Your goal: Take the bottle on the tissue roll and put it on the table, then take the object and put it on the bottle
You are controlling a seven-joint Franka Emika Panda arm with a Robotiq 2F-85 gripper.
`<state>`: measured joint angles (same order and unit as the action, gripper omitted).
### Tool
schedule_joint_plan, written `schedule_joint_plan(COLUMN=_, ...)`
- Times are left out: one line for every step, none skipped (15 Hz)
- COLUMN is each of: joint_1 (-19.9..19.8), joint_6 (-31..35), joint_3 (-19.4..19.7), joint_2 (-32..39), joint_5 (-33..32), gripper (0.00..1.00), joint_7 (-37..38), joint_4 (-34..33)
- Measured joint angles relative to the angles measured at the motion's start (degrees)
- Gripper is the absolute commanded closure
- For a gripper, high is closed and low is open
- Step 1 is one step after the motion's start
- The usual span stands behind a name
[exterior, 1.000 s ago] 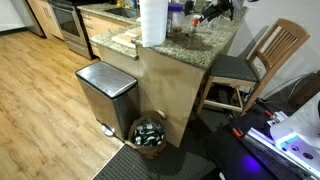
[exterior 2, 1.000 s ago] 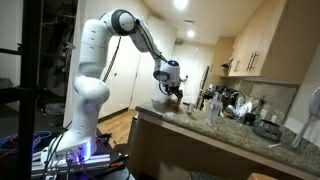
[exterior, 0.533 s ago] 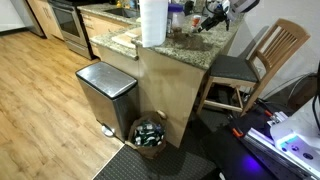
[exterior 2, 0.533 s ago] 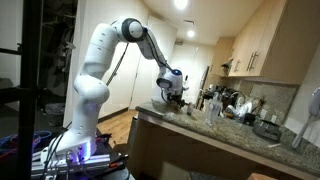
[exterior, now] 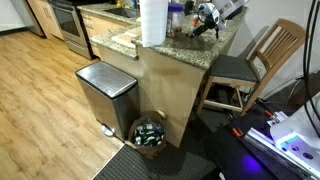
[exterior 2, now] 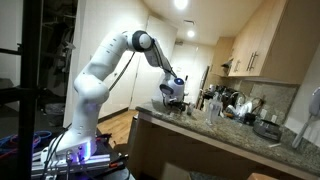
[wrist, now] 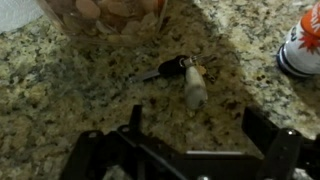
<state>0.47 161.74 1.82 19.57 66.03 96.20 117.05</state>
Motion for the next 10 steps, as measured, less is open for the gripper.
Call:
schedule_joint_plan(joint_1=-0.3, joint_6=-0.2, joint_3=-0.3, joint_2=0.7, joint_5=1.6, gripper=0.0, joint_7=-2.3, joint_4=-1.0)
schedule_joint_plan(joint_1=-0.6, joint_6=-0.5, joint_3=-0.6, joint_2=1.3, joint_5=3.3, gripper=0.0, joint_7=-4.5, joint_4=-1.8)
schedule_joint_plan(joint_1=-1.0, joint_6=-1.0, joint_3=-0.9, joint_2=1.9, joint_5=4.9, gripper=0.0, joint_7=-6.4, joint_4=-2.7)
schedule_joint_plan(joint_1=-1.4, joint_6=-1.6, joint_3=-1.1, joint_2=2.3, joint_5=6.2, gripper=0.0, joint_7=-7.8, joint_4=-3.3)
schedule_joint_plan(joint_1=-1.6, joint_6=-2.1, joint_3=-1.2, joint_2=2.5, joint_5=7.3, gripper=0.0, joint_7=-9.0, joint_4=-3.7)
schedule_joint_plan(joint_1=-1.8, joint_6=-2.7, joint_3=-1.2, joint_2=2.8, joint_5=8.2, gripper=0.0, joint_7=-10.2, joint_4=-4.1)
schedule_joint_plan(joint_1=-2.0, joint_6=-3.4, joint_3=-1.3, joint_2=3.0, joint_5=9.0, gripper=0.0, joint_7=-11.2, joint_4=-4.4)
schedule_joint_plan(joint_1=-2.1, joint_6=-3.9, joint_3=-1.3, joint_2=3.2, joint_5=9.8, gripper=0.03, joint_7=-12.1, joint_4=-4.8)
schedule_joint_plan(joint_1=-2.2, joint_6=-4.4, joint_3=-1.3, joint_2=3.4, joint_5=10.3, gripper=0.26, joint_7=-12.8, joint_4=-5.1)
schedule_joint_plan(joint_1=-2.2, joint_6=-4.8, joint_3=-1.3, joint_2=3.5, joint_5=10.4, gripper=0.27, joint_7=-13.3, joint_4=-5.3)
